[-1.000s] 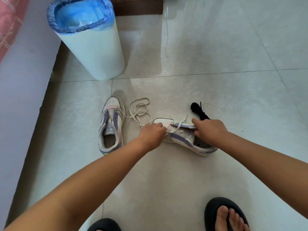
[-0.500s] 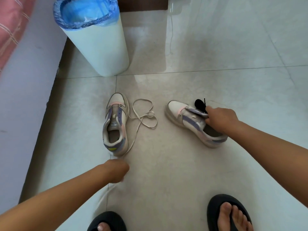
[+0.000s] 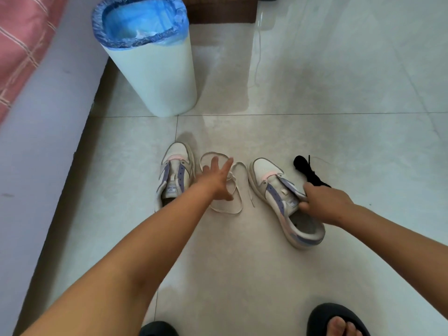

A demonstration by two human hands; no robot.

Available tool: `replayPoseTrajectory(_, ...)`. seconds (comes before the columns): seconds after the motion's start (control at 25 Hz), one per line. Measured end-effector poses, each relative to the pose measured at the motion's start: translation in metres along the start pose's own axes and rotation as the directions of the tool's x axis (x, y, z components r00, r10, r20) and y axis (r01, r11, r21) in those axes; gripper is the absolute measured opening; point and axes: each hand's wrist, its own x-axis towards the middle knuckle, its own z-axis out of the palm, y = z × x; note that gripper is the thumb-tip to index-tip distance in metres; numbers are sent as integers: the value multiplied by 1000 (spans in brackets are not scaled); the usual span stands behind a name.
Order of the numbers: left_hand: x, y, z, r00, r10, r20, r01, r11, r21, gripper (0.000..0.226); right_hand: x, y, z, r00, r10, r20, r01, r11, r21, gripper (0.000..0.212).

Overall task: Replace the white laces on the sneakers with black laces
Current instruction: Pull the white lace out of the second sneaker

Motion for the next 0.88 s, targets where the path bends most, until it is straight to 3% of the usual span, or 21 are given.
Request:
replayPoseTrajectory(0.08, 2, 3, 21, 1000, -8, -19, 8, 1000, 23, 83, -3, -5, 1, 1000, 7, 8, -7, 1000, 27, 24)
replayPoseTrajectory(0.2, -13, 19, 56, 994, 86, -70, -91, 994, -64, 33, -11, -17, 3, 999, -6, 54, 3, 999, 41, 24)
replayPoseTrajectory(0.28, -28, 27, 71, 982, 188, 25, -185, 977, -104, 23, -16, -25, -4, 981, -33, 192, 20, 997, 69, 26)
replayPoseTrajectory(0.36, -45, 29, 58, 974, 228, 13, -218, 947, -235, 18, -17, -28, -22, 956, -81, 282, 48, 991, 123, 40)
replayPoseTrajectory(0.44, -63, 28, 20, 979, 195, -61, -199, 840, -505, 13, -17, -31, -46, 962, -199, 186, 166, 970, 180, 77)
replayPoseTrajectory(0.52, -86, 28, -27, 969, 224, -99, -224, 646, -730, 19, -19, -54, -64, 881, -450, 144, 341, 816, 466, 101)
replayPoseTrajectory(0.56, -96, 28, -48, 959, 243, -147, -263, 566, -781, 22, -21, -69, -65, 808, -576, 123, 361, 650, 669, 92)
replayPoseTrajectory(0.6, -105, 25, -65, 948, 243, -204, -305, 520, -797, 23, -21, -84, -60, 754, -653, 67, 322, 457, 829, 69)
replayPoseTrajectory(0.68, -114, 13, -88, 934, 173, -313, -357, 470, -807, 21, -24, -107, -53, 787, -617, -24, 162, 169, 972, 21)
replayPoseTrajectory(0.72, -114, 3, -94, 935, 95, -342, -349, 418, -839, 20, -25, -112, -53, 810, -586, -19, 96, 100, 990, 10)
replayPoseTrajectory(0.8, -110, -23, -97, 939, -98, -329, -290, 286, -913, 18, -29, -107, -55, 855, -518, -19, 89, 111, 990, 17)
replayPoseTrajectory(0.88, -108, -42, -92, 938, -194, -286, -216, 314, -924, 17, -33, -96, -63, 873, -485, -55, 201, 255, 946, 25)
